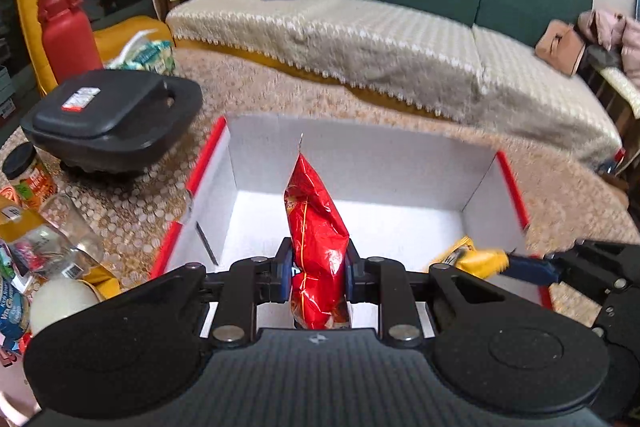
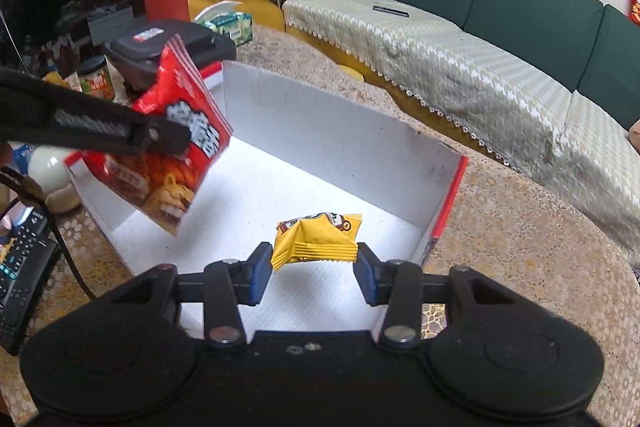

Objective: Organize snacks
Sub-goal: 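Carry both snacks over the red box and open both tools to drop them, then withdraw both tools from the box back toward the snack pile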

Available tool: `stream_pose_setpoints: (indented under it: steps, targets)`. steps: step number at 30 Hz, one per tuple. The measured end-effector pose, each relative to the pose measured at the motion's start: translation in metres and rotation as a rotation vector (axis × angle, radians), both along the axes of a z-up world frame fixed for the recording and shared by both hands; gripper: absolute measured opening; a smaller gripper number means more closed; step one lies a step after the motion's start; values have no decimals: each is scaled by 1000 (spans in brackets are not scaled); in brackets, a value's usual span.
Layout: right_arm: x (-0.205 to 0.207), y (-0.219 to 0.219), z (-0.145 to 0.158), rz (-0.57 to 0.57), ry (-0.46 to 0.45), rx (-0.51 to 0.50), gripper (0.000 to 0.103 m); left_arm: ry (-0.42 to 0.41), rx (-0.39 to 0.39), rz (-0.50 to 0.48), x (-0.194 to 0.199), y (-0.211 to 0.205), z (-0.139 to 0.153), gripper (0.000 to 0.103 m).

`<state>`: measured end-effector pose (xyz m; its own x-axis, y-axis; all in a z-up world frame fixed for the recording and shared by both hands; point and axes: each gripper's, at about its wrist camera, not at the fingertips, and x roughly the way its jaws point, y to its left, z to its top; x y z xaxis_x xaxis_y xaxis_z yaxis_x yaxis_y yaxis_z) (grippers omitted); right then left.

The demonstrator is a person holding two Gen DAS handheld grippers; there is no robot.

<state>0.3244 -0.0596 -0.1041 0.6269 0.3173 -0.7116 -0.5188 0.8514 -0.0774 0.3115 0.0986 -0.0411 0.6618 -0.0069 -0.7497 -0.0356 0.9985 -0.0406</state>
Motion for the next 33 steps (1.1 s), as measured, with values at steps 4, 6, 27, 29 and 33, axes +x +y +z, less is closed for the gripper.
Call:
stream_pose_setpoints:
  steps: [4, 6, 27, 29, 33]
  targets:
    - [2, 2, -5, 9, 12, -13, 43, 55, 11, -13, 7, -6, -15, 23]
    - [1, 3, -5, 13, 15, -11, 43, 71, 18, -19, 8, -9, -19, 24]
    - [-38, -40, 48, -22, 17, 150, 46, -20, -31, -32, -52, -9, 33, 63]
    - [-46, -43, 54, -21, 13, 159, 48, -32, -36, -38, -64, -10, 40, 63]
    - [-64, -50, 64, -17, -1, 185, 56, -63, -33, -52, -86, -16, 53, 67]
